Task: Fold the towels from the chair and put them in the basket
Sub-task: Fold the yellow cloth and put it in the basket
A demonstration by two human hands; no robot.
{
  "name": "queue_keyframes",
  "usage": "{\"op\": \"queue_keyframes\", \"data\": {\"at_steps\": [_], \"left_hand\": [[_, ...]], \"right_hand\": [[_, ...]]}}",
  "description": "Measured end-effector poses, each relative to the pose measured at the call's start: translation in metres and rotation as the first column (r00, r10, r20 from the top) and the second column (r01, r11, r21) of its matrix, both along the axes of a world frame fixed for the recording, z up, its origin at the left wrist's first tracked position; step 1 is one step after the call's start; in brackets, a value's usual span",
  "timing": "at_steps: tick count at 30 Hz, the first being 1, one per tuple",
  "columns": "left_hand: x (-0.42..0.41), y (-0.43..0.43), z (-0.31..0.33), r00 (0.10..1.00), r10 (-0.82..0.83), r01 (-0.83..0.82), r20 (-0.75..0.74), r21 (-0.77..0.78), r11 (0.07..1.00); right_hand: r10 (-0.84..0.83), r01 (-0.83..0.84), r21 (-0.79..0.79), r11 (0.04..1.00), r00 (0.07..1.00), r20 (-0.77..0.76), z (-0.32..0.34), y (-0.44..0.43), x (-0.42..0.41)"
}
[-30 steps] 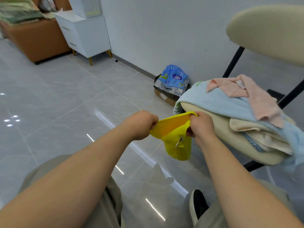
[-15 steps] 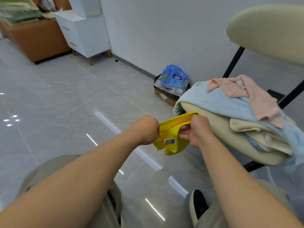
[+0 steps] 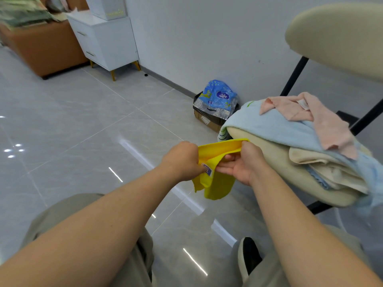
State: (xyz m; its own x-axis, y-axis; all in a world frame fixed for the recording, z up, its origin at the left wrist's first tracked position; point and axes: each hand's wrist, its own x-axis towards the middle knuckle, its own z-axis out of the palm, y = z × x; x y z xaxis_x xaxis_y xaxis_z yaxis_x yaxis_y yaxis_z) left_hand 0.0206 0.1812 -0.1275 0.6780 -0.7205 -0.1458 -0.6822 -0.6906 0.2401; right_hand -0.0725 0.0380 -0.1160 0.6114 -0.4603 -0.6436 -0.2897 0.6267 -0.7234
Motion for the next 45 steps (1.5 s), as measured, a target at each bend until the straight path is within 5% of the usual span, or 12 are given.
{"op": "queue_keyframes", "data": {"at_steps": [14, 24, 31, 37, 45], "left_hand": [[-0.010, -0.003, -0.011, 0.985, -0.144, 0.127, -0.099, -0.167, 0.978], [-0.013, -0.008, -0.010, 0.996, -0.087, 0.083, -0.013, -0.189, 0.978], [0.019, 0.001, 0.013, 0.993, -0.097, 0.107, 0.072, -0.144, 0.984], [0.035, 0.016, 0.025, 0.966, -0.233, 0.231, 0.112, 0.030, 0.973], [0.031, 0.020, 0.024, 0.975, -0.216, 0.214, 0.044, 0.051, 0.976]], "right_hand": [[-0.052, 0.047, 0.069, 0.997, 0.997, 0.065, -0.001, -0.007, -0.001], [-0.053, 0.035, 0.151, 0.988, 0.992, 0.118, -0.006, -0.008, 0.000], [0.067, -0.089, -0.198, 0.976, 0.991, -0.115, -0.011, -0.020, -0.002], [0.063, -0.393, -0.678, 0.621, 0.888, -0.456, -0.016, -0.035, -0.007], [0.072, -0.354, -0.707, 0.612, 0.915, -0.396, -0.009, -0.033, -0.004]]}}
